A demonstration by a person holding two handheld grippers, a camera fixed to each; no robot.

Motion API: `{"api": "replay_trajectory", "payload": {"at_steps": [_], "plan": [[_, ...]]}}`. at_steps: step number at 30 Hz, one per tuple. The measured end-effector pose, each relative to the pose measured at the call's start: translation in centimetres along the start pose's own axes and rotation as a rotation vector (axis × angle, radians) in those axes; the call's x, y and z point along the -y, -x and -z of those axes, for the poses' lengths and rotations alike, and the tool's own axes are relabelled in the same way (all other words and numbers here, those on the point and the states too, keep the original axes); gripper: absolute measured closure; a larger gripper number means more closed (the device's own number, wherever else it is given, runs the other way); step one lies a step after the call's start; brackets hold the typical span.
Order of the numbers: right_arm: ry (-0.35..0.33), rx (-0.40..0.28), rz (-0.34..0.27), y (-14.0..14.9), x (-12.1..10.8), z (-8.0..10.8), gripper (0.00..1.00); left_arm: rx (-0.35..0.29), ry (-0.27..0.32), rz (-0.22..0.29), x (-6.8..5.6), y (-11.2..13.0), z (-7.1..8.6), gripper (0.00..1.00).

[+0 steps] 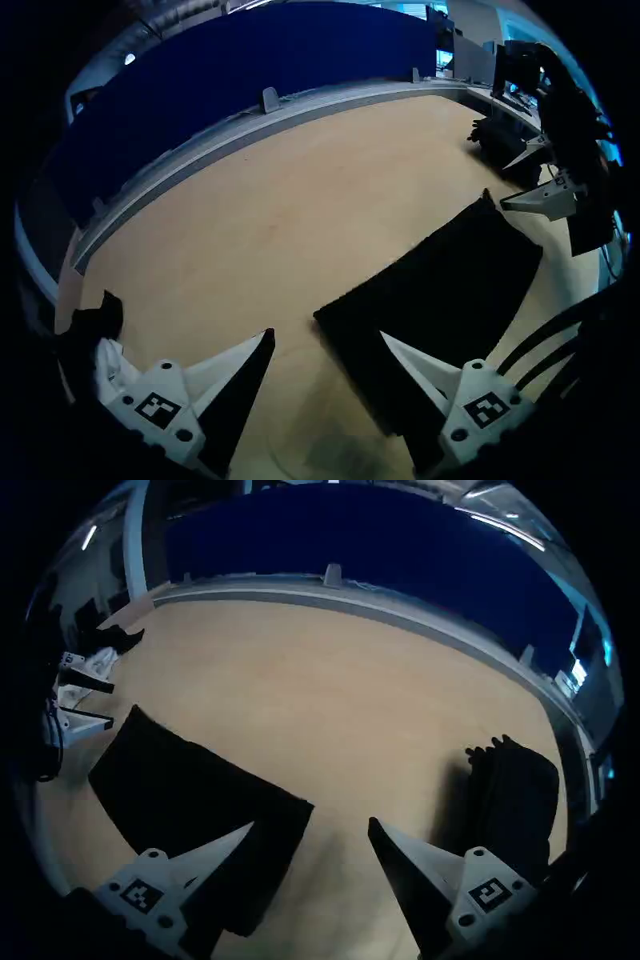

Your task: Fold towel

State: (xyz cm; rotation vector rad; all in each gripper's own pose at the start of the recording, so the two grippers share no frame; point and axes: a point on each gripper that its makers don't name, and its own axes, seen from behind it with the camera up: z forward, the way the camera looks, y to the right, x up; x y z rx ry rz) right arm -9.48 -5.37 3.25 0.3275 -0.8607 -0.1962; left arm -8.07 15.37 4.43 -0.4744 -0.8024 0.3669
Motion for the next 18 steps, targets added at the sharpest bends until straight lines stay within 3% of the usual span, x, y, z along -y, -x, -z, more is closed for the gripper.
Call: {"api": "replay_trajectory", "payload": {"at_steps": [11, 18], "plan": [[-0.017, -0.007, 0.004, 0.1, 0.5, 1.3, 0.0, -0.026, -0.01, 0.048, 0.3, -0.2, 1.1, 0.13], [-0.033, -0.007, 0.013, 0.9, 1.2, 2.6, 0.0, -0.044, -0.044, 0.106, 1.1, 0.8, 2.9, 0.13]]}}
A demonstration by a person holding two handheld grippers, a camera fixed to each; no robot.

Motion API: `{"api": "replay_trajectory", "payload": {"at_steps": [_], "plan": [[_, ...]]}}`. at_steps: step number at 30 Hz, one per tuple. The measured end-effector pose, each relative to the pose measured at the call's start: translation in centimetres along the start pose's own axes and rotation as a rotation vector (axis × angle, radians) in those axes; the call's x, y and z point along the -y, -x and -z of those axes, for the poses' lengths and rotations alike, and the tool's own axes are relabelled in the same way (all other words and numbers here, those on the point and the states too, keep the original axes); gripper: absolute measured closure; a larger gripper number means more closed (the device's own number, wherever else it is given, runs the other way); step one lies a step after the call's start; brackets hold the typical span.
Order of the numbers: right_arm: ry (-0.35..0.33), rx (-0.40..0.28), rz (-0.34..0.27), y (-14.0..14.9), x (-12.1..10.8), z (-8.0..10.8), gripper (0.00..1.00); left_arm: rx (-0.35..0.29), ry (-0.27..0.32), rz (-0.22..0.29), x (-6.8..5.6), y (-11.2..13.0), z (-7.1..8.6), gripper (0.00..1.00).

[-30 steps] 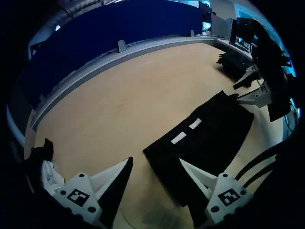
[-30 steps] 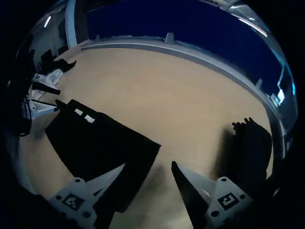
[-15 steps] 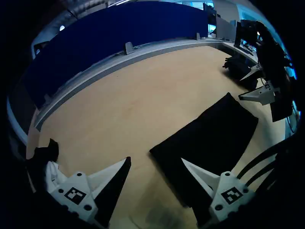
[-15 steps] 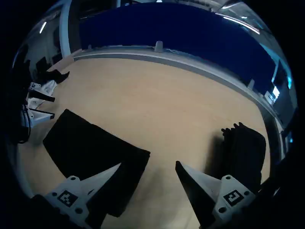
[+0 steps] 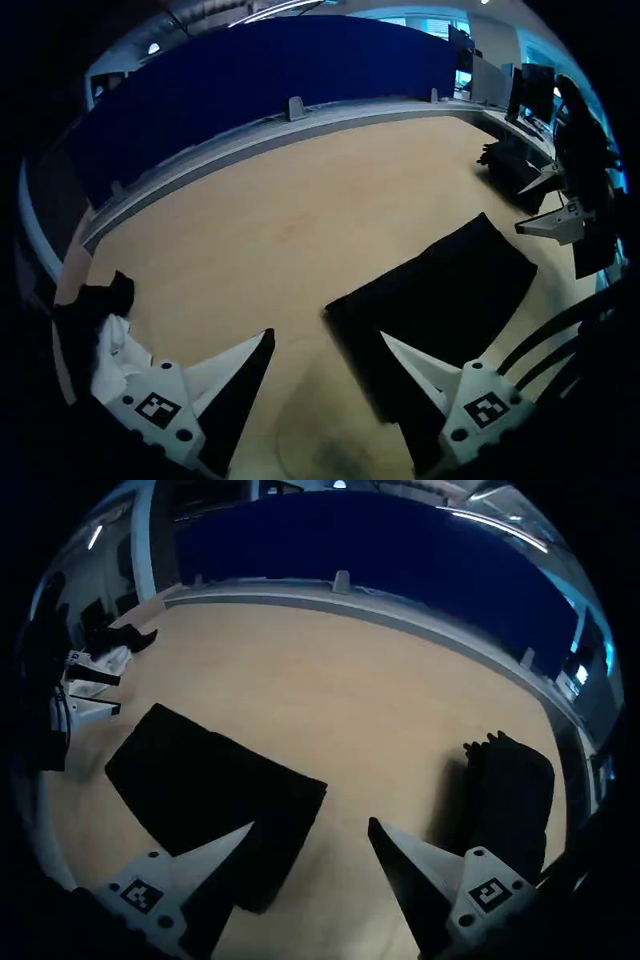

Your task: Fold towel

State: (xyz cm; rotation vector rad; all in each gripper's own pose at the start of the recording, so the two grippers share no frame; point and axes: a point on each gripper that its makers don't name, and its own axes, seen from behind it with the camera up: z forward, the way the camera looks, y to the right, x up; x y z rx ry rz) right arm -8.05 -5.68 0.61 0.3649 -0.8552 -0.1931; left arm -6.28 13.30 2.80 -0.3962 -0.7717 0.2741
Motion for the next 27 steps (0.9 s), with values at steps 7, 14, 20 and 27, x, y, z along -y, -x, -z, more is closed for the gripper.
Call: {"api": "replay_trajectory", "payload": {"at_steps": [7, 14, 20, 27], "plan": [[-0.021, 0.006, 0.008, 1.6, 1.1, 1.5, 0.0, -0.004, -0.062, 0.106, 1.6, 2.6, 2.9, 0.13], [-0.058, 0.02, 0.008, 3.3, 2.4, 2.8, 0.0, 0.006, -0.123, 0.227, 2.2, 6.4, 6.7, 0.13], [-0.083, 0.029, 0.015, 4.1, 3.3, 3.3, 0.0, 0.014, -0.136, 0.286, 1.2, 8.9, 9.4, 0.13], [-0.124, 0.045, 0.053, 5.0, 4.4, 3.6, 0.0, 0.013, -0.154, 0.294, 1.2, 9.8, 10.8, 0.13]]}}
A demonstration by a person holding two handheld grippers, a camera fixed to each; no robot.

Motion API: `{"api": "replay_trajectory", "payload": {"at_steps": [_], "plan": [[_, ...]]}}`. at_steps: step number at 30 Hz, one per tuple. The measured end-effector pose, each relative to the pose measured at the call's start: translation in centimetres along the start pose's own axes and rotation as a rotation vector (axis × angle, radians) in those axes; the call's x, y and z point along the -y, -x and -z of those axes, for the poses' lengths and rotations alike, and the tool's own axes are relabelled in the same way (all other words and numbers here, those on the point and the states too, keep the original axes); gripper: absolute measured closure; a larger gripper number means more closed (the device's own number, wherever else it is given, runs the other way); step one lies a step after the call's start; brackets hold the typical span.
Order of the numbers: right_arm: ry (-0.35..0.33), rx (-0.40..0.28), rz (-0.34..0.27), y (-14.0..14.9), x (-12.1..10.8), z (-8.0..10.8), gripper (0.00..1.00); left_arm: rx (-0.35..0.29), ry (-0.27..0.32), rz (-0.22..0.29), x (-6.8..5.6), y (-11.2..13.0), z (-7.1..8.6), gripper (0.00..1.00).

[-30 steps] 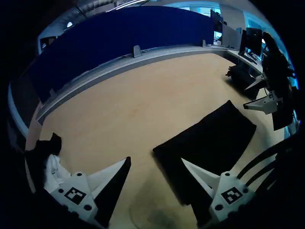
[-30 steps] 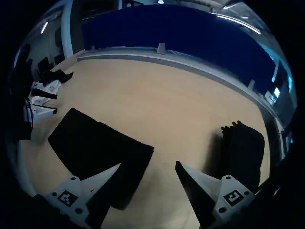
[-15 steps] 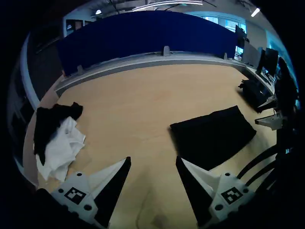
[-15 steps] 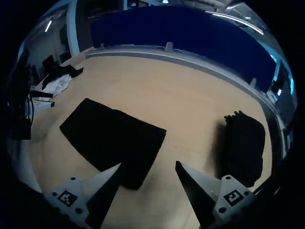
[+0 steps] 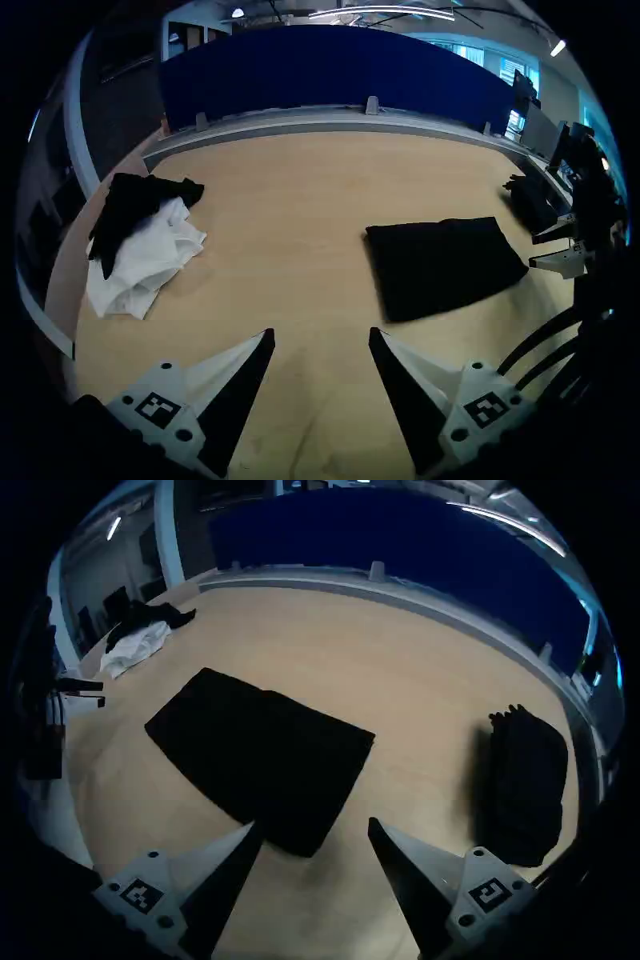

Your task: Fold towel

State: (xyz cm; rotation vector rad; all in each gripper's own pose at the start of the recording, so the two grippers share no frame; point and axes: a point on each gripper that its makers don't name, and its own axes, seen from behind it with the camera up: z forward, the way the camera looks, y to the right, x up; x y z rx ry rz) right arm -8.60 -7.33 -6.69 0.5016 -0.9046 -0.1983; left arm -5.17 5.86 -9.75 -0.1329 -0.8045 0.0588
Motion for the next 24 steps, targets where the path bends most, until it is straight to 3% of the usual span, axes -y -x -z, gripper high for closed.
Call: {"api": "replay_trajectory", "payload": {"at_steps": [6, 18, 21, 24], "plan": [[-0.029, 0.042, 0.042, 1.5, 0.7, -0.5, 0.11, -0.004, -0.005, 0.008, 0.3, 0.5, 1.2, 0.13], [-0.052, 0.09, 0.053, 3.2, 1.3, -1.7, 0.52, 0.011, -0.018, 0.044, 1.0, 2.2, 2.5, 0.13], [-0.05, 0.092, 0.054, 3.2, 1.2, -1.8, 0.68, 0.012, -0.018, 0.041, 1.0, 2.4, 2.5, 0.13], [-0.047, 0.092, 0.057, 3.2, 1.2, -1.9, 0.74, 0.012, -0.016, 0.038, 0.9, 2.4, 2.6, 0.13]]}}
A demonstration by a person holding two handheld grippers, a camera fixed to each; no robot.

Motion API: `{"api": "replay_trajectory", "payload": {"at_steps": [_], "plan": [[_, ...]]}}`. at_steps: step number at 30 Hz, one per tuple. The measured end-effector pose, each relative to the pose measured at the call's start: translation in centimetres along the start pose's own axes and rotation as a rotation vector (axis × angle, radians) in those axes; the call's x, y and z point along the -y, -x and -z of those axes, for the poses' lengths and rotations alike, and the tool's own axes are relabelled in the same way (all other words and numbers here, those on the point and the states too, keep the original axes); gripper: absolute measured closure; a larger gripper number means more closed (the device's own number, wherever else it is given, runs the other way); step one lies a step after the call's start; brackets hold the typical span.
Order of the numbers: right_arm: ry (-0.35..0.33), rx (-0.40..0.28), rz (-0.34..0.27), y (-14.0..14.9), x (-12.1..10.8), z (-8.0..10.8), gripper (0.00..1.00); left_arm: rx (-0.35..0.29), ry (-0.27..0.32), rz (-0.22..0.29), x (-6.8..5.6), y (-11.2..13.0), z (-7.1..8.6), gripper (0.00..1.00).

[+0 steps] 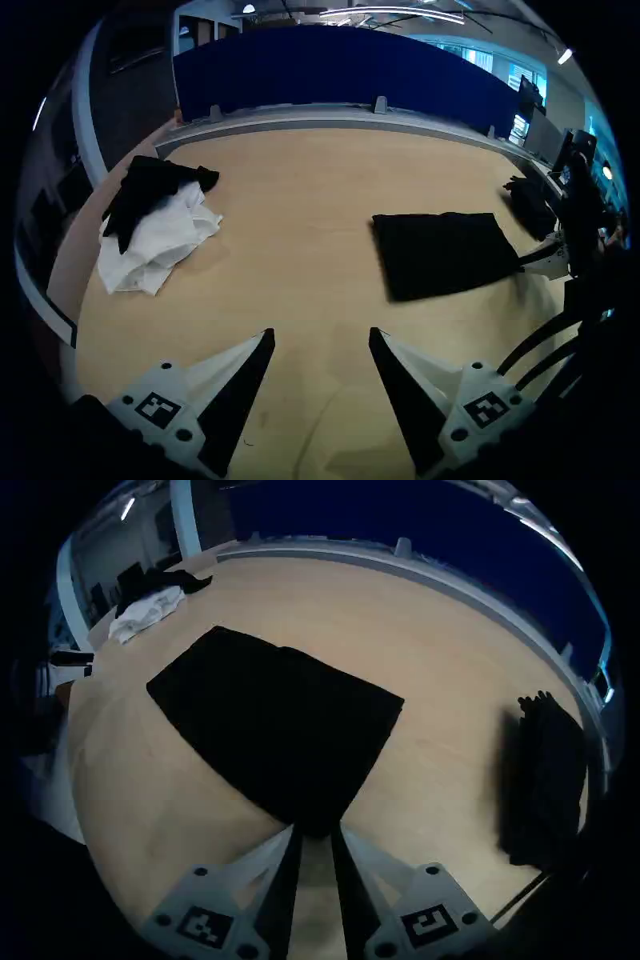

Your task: Fold towel

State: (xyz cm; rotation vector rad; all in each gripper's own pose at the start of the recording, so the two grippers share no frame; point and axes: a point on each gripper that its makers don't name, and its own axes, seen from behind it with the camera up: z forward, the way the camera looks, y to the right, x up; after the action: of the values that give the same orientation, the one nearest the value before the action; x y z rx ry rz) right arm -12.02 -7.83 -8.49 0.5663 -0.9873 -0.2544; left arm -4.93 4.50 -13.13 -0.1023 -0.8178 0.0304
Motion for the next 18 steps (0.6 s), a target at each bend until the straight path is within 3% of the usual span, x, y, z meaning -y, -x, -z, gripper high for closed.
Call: {"api": "replay_trajectory", "payload": {"at_steps": [4, 8, 18], "plan": [[-0.007, 0.006, 0.003, 0.2, 0.1, -0.1, 0.79, 0.0, 0.0, 0.0, 0.0, 0.0, 0.1, 0.13], [-0.008, 0.007, 0.003, 0.3, 0.2, -0.3, 0.9, -0.001, 0.002, 0.0, -0.1, -0.1, 0.1, 0.13], [0.001, -0.018, 0.016, -1.2, -0.1, 0.4, 0.92, -0.002, 0.003, -0.007, 0.1, -0.1, 0.6, 0.13]]}}
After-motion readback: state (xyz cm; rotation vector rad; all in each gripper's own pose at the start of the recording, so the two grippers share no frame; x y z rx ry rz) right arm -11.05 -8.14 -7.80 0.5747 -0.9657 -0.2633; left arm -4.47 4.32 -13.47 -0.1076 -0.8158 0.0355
